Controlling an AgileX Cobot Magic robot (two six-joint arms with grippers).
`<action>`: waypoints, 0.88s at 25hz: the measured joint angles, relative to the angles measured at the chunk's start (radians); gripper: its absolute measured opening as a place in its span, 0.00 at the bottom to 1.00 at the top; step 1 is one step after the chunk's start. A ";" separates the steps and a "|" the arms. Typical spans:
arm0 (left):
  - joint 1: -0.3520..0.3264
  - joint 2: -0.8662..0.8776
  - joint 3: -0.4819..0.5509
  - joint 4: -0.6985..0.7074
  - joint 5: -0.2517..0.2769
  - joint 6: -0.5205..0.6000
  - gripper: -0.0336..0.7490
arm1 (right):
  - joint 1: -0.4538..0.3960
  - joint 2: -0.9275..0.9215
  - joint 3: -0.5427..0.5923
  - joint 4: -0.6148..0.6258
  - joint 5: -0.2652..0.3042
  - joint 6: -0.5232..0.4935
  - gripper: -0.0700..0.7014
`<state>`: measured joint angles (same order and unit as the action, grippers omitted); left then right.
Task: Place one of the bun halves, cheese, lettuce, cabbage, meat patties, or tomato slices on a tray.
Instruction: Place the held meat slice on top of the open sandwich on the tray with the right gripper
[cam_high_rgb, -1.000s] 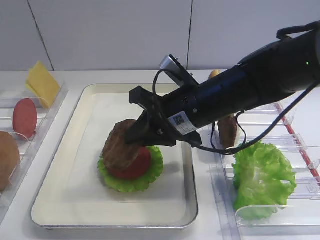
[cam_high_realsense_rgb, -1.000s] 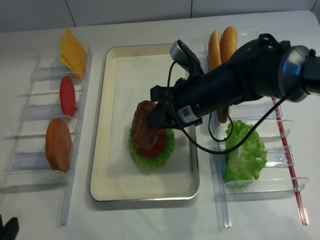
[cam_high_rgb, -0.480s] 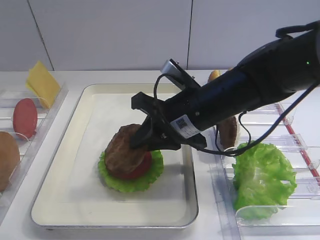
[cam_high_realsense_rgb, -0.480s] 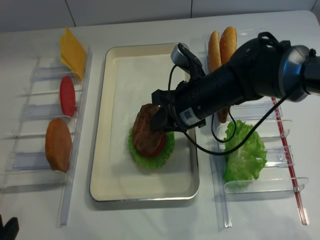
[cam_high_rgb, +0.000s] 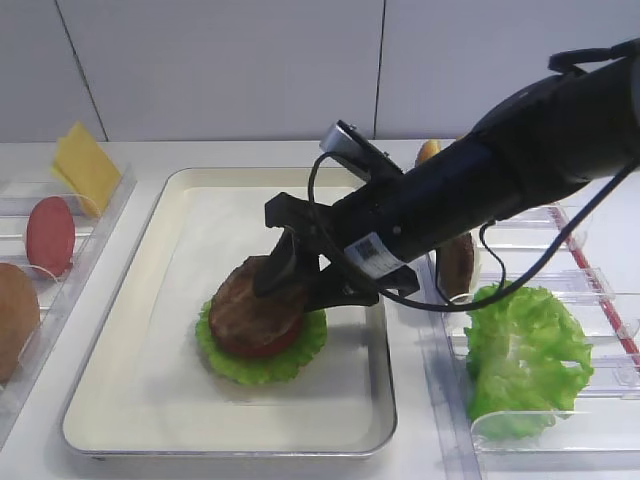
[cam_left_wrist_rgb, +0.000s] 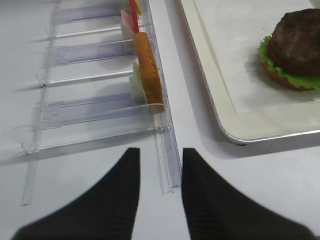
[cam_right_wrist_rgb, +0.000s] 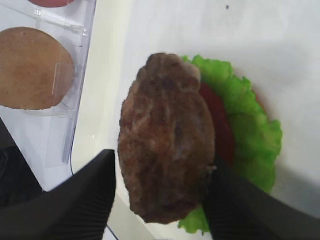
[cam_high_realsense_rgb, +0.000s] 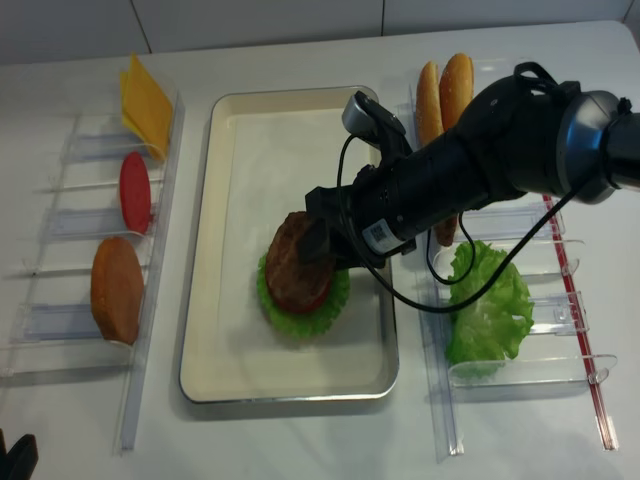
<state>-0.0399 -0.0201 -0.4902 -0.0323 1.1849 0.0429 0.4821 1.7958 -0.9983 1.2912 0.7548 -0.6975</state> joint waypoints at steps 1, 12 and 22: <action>0.000 0.000 0.000 0.000 0.000 0.000 0.33 | 0.000 0.000 -0.008 -0.014 0.000 0.007 0.59; 0.000 0.000 0.000 0.000 0.000 0.000 0.33 | 0.000 0.000 -0.065 -0.242 0.027 0.197 0.63; 0.000 0.000 0.000 0.000 0.000 0.000 0.33 | 0.000 0.000 -0.065 -0.255 0.027 0.203 0.63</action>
<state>-0.0399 -0.0201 -0.4902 -0.0323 1.1849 0.0429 0.4821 1.7958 -1.0629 1.0362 0.7819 -0.4946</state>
